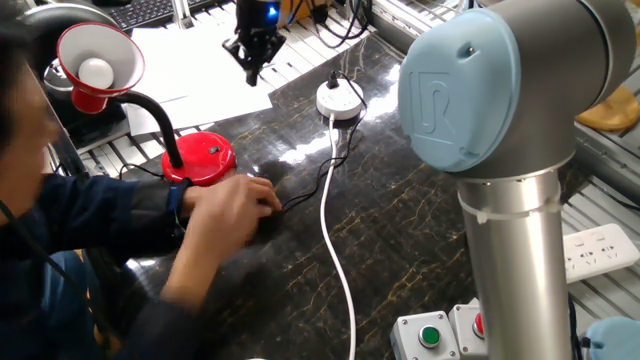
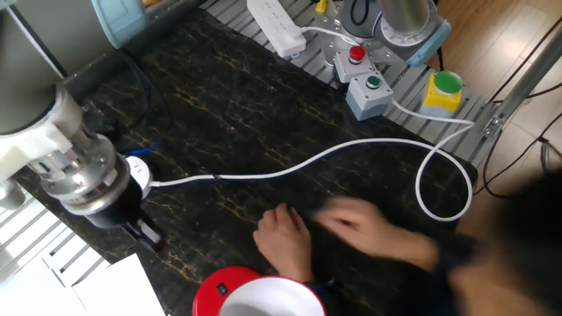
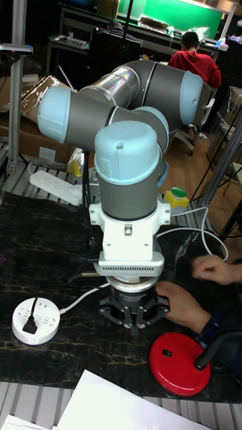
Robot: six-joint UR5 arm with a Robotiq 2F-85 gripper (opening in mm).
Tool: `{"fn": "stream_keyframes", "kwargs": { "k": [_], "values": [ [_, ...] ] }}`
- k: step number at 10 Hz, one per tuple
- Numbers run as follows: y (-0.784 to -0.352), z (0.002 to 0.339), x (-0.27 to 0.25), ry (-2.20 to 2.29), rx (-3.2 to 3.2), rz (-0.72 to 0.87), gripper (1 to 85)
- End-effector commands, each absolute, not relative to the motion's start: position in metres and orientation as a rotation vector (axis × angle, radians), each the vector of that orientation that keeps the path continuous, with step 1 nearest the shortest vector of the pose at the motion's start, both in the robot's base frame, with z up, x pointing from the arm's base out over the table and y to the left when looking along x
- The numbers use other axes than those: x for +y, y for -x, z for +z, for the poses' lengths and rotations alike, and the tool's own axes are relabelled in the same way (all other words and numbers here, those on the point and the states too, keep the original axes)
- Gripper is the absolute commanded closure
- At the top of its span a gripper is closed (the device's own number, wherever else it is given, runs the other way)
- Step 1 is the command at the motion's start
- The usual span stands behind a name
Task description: Plug in the power cord of the desk lamp, turn on the socket, and light up the desk lamp
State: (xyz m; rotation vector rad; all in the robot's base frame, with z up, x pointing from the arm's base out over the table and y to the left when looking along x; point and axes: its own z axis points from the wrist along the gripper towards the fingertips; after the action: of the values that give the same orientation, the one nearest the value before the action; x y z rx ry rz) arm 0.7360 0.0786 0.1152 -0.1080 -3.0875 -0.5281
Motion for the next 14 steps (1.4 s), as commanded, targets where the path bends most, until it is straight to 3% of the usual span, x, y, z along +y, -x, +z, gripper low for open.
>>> {"fn": "stream_keyframes", "kwargs": {
  "k": [1, 4, 14],
  "values": [
    [-0.748, 0.107, 0.110, 0.211, -3.088, -0.653, 84.7],
    [-0.742, 0.094, 0.149, 0.299, -3.056, -0.769, 84.7],
    [-0.716, 0.046, 0.170, 0.297, -3.041, -0.725, 84.7]
  ]
}}
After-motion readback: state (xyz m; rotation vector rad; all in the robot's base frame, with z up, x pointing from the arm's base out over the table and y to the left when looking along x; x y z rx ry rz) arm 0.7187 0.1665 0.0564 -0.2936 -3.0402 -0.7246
